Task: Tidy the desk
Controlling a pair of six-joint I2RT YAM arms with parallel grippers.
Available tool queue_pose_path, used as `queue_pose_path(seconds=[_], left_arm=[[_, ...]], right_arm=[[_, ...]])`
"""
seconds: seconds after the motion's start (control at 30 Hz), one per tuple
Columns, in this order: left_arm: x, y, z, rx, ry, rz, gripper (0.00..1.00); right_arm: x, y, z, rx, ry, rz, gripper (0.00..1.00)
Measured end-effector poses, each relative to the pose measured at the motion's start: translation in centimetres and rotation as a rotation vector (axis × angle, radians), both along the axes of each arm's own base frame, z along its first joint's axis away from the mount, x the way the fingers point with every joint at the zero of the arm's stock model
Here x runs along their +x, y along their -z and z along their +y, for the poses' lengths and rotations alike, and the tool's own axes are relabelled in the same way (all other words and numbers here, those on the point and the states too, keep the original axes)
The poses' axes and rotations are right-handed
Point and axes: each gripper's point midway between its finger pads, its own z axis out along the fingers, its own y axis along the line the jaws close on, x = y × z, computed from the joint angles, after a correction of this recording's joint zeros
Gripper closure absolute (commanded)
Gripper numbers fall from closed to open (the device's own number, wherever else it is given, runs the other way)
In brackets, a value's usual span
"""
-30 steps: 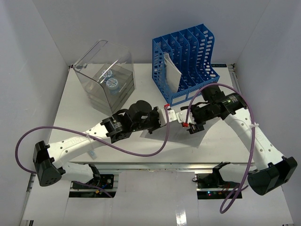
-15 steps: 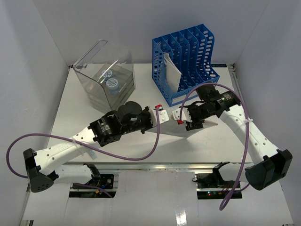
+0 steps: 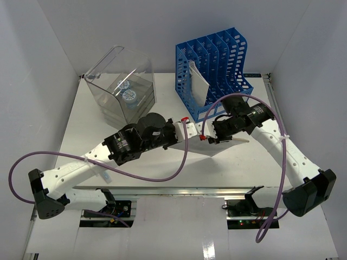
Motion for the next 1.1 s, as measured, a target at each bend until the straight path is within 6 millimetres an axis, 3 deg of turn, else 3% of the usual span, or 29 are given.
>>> queue_pose_path(seconds=[0.07, 0.2, 0.33, 0.5, 0.63, 0.73, 0.87, 1.03, 1.1], left_arm=[[0.2, -0.2, 0.1, -0.003, -0.013, -0.007, 0.45], [0.8, -1.6, -0.1, -0.065, -0.053, -0.027, 0.10], [0.8, -4.4, 1.4, -0.184, -0.112, -0.074, 0.02], [-0.5, -8.9, 4.8, -0.397, -0.167, -0.134, 0.02], [-1.4, -11.2, 6.7, -0.538, -0.190, -0.150, 0.02], [-1.9, -8.9, 7.2, -0.589, -0.209, -0.096, 0.02], [-1.9, -3.6, 6.3, -0.662, -0.237, 0.014, 0.02], [-1.8, 4.7, 4.7, -0.690, -0.266, 0.156, 0.02], [-1.9, 5.9, 3.9, -0.716, -0.248, 0.177, 0.02]], right_arm=[[0.1, -0.2, 0.4, 0.025, 0.012, 0.006, 0.92], [0.6, -1.1, 1.5, 0.123, 0.049, 0.038, 0.92], [3.1, -2.5, 0.4, 0.248, 0.182, 0.066, 0.92], [7.0, -4.2, -2.0, 0.401, 0.351, 0.031, 0.92], [8.9, -4.9, -3.4, 0.466, 0.429, 0.001, 0.92], [9.1, -5.1, -3.2, 0.504, 0.434, 0.012, 0.92], [8.9, -5.8, -2.5, 0.565, 0.443, 0.046, 0.92], [7.9, -9.3, -2.0, 0.679, 0.441, 0.045, 0.92], [7.1, -11.4, -2.1, 0.735, 0.435, 0.028, 0.92]])
